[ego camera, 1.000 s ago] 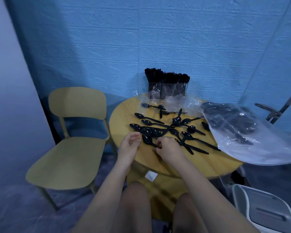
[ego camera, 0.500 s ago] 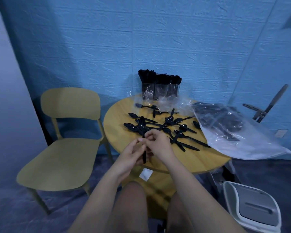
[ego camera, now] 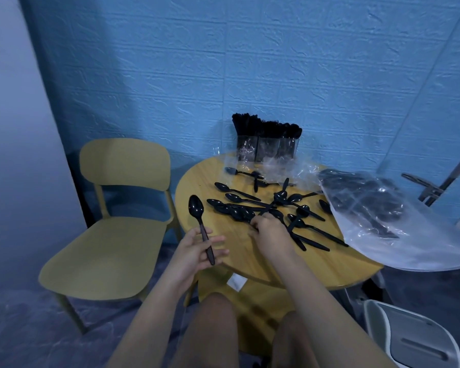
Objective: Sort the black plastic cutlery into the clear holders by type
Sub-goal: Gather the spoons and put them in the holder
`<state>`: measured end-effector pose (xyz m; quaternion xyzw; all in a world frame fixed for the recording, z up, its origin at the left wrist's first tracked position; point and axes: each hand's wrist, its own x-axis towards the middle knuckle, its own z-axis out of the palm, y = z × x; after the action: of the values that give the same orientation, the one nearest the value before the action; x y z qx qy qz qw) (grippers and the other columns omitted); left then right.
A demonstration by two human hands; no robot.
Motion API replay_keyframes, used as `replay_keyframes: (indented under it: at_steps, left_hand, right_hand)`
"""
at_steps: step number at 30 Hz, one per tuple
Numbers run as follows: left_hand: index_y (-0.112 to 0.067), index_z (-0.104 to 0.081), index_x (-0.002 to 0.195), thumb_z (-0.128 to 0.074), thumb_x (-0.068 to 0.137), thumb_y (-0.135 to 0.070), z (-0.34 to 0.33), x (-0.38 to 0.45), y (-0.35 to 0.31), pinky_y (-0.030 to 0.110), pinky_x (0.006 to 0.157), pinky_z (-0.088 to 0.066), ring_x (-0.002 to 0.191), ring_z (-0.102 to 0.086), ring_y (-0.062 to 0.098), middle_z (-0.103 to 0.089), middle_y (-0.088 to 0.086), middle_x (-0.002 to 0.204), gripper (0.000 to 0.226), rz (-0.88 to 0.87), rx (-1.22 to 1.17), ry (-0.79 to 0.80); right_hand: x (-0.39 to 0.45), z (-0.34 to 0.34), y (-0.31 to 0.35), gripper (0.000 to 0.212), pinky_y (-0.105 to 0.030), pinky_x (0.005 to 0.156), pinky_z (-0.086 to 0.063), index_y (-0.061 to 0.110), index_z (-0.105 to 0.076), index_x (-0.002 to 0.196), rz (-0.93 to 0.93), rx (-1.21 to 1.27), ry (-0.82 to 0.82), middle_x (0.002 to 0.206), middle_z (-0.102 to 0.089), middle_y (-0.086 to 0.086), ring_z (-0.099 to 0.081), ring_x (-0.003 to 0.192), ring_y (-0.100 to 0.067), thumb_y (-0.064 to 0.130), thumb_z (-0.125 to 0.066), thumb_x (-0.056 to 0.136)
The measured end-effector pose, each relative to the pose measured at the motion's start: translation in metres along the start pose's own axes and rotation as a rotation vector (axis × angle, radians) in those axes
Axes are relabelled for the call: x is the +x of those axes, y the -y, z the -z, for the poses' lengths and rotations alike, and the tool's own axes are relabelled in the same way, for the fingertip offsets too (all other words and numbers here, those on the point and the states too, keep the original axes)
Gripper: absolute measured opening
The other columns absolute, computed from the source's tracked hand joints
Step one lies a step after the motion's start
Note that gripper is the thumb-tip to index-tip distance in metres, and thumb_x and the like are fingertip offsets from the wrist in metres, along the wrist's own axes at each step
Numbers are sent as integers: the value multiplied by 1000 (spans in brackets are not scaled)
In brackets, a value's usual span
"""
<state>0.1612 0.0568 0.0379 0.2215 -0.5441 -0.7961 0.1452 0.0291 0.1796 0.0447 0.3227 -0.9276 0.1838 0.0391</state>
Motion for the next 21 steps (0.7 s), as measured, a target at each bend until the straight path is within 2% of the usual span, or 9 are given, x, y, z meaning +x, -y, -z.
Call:
replay_keyframes:
  at_steps: [3,8,13,16,18,21]
  left_hand:
    - [-10,-48,105,-39,101,-10,-4,0,2,32,65,-58,75,-72,26,-73,9,94,9,-3,20,8]
    - [-10,-47,106,-37,101,-9,-10,7,3,34,69,-58,79,-72,28,-72,13,97,11,16,24,-4]
    - [-11,-44,101,-33,103,-10,-24,9,4,32,70,-56,77,-71,24,-70,14,98,12,-15,88,-13]
    - [-11,-46,108,-31,104,-11,-33,12,6,30,72,-56,80,-69,19,-67,13,98,15,-34,172,-9]
    - [-9,-48,114,-32,103,-12,-38,13,8,27,70,-57,77,-69,15,-68,11,93,19,-52,213,9]
    - [-10,-47,122,-32,104,-14,-45,12,8,25,64,-57,72,-69,12,-67,10,92,24,-29,127,62]
  right_hand:
    - [6,0,0,24,-33,83,-47,6,-61,115,-22,-13,24,119,-54,-10,-55,106,-27,18,-56,95]
    - [10,3,-2,15,-31,80,-47,7,-62,104,-102,100,79,113,-55,-8,-57,100,-24,14,-60,91]
    - [7,15,2,9,-17,62,-42,17,-58,95,-137,470,73,88,-58,2,-55,80,-12,17,-64,88]
    - [5,17,15,11,-23,66,-47,19,-60,93,-150,733,104,86,-61,2,-57,77,-12,23,-68,86]
    - [3,16,21,10,-26,71,-49,19,-62,90,-153,778,99,87,-65,2,-60,81,-12,25,-69,86]
    - [1,13,23,8,-8,64,-42,18,-67,88,-127,736,37,82,-63,8,-57,77,-2,26,-68,86]
